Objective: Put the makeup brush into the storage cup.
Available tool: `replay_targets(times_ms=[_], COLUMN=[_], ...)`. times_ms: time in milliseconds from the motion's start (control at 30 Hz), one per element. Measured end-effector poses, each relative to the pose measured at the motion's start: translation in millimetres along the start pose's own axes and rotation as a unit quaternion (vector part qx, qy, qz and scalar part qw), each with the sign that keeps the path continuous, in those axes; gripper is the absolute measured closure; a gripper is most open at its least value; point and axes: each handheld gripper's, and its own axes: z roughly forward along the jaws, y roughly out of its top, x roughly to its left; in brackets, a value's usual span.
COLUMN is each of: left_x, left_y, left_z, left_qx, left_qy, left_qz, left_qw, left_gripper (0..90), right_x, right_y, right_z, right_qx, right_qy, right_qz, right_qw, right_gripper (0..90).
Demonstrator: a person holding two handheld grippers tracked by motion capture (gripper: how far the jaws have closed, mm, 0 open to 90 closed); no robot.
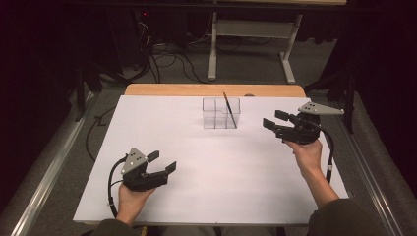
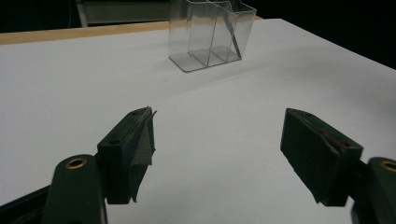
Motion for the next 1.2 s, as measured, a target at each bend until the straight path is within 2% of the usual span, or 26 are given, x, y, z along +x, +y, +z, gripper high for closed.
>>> replay_targets(times_ms=[767,1200], left_x=[-0.2,-0.3], left_y=[-0.1,-0.1], left_z=[0.5,0.6], left_qx=[0.001,0.001], left_qy=[-0.001,-0.001], left_qz=[0.000,0.000], left_qw=[1.0000,1.0000], left_gripper=[26.4,26.4], right_x=[-2.8,-0.9], right_y=[-13.7,-18.4], right_z=[-20.1,-24.9], right_qx=[-0.009,-0.013], right_qy=[-0.001,0.002], right_qz=[0.003,0.003], right_qw=[1.0000,0.9999], right_gripper=[36.1,36.1])
